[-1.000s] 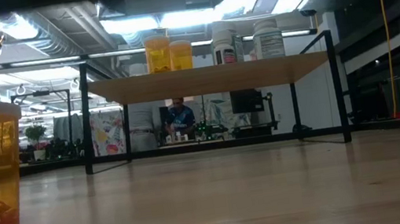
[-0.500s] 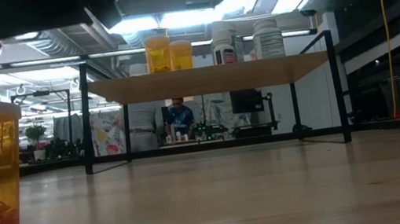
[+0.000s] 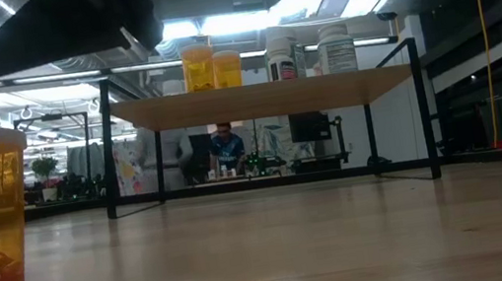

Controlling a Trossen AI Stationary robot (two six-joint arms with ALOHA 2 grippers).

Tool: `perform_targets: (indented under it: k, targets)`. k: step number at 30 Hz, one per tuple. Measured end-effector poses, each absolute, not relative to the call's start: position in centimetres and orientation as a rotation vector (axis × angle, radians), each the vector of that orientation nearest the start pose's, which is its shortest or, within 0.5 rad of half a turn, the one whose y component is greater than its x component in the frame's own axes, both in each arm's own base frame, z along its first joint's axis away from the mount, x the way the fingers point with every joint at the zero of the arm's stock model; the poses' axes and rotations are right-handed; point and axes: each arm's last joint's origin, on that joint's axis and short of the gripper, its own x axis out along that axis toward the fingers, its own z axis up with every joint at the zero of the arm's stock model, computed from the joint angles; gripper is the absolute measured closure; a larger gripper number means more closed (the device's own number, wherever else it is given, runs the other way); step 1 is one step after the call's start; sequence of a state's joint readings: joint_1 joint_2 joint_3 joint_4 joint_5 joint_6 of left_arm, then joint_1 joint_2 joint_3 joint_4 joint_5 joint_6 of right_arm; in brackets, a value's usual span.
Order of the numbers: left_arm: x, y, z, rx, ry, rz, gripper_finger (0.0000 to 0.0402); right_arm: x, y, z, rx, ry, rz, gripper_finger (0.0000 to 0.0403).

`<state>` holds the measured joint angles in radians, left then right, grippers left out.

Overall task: Pick and place medicine bottles onto shelf by color
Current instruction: Put the orange pill bottle on the shelf

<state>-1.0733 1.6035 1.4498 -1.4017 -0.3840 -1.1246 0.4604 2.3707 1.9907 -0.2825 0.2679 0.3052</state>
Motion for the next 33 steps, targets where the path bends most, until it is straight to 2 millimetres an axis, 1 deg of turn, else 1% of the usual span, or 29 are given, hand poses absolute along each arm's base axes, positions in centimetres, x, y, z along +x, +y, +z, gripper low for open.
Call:
perform_targets:
  k: [4, 7, 10, 17, 26, 31, 33]
  targets:
    - [14.4, -24.2, 29.5, 0.081, 1.218, 0.161, 0.0151, 48.3, 23.0, 19.4, -0.010, 0.635, 0.108, 0.0081]
    - [14.4, -24.2, 29.5, 0.081, 1.217, 0.161, 0.0151, 48.5, 22.8, 18.6, -0.051, 0.645, 0.113, 0.0081]
    - [14.4, -24.2, 29.5, 0.081, 1.216, 0.161, 0.0151, 48.7, 22.5, 17.6, -0.049, 0.667, 0.105, 0.0081]
    - [14.4, -24.2, 29.5, 0.081, 1.216, 0.160, 0.0151, 48.8, 22.6, 16.3, -0.068, 0.698, 0.099, 0.0081]
    - [14.5, -24.2, 29.5, 0.089, 1.194, 0.168, 0.0151, 48.7, 22.4, 16.0, -0.087, 0.723, 0.075, 0.0081]
    - [14.5, -24.2, 29.5, 0.088, 1.193, 0.167, 0.0151, 48.8, 22.2, 14.9, -0.091, 0.755, 0.062, 0.0081]
    - [14.5, -24.2, 29.5, 0.087, 1.193, 0.167, 0.0151, 49.0, 22.2, 14.9, -0.084, 0.732, 0.061, 0.0081]
